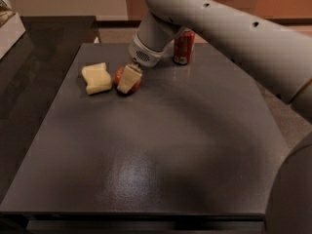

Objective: Move apple near sponge

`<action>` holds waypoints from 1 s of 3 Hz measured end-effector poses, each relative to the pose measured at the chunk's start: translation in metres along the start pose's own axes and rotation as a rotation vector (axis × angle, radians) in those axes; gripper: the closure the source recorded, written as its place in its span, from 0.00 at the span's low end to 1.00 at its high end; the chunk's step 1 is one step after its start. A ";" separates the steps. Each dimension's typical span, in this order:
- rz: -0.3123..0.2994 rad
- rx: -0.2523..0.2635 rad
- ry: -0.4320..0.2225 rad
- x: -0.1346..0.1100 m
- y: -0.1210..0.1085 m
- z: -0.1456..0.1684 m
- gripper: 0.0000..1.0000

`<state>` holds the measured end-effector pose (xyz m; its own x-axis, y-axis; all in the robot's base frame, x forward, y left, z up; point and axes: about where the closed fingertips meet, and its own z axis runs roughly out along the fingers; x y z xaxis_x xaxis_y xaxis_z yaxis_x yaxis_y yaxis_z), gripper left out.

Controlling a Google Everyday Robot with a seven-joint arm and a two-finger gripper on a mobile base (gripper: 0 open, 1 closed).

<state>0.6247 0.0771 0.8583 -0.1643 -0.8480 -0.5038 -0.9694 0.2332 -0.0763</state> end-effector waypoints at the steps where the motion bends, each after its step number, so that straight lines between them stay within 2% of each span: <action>1: -0.001 -0.002 0.001 0.000 0.001 0.001 0.14; 2: -0.002 -0.005 0.003 -0.001 0.001 0.003 0.00; 3: -0.002 -0.005 0.003 -0.001 0.002 0.003 0.00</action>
Offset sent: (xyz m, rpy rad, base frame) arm -0.0002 0.0011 -0.0010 -0.0009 0.0015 0.0018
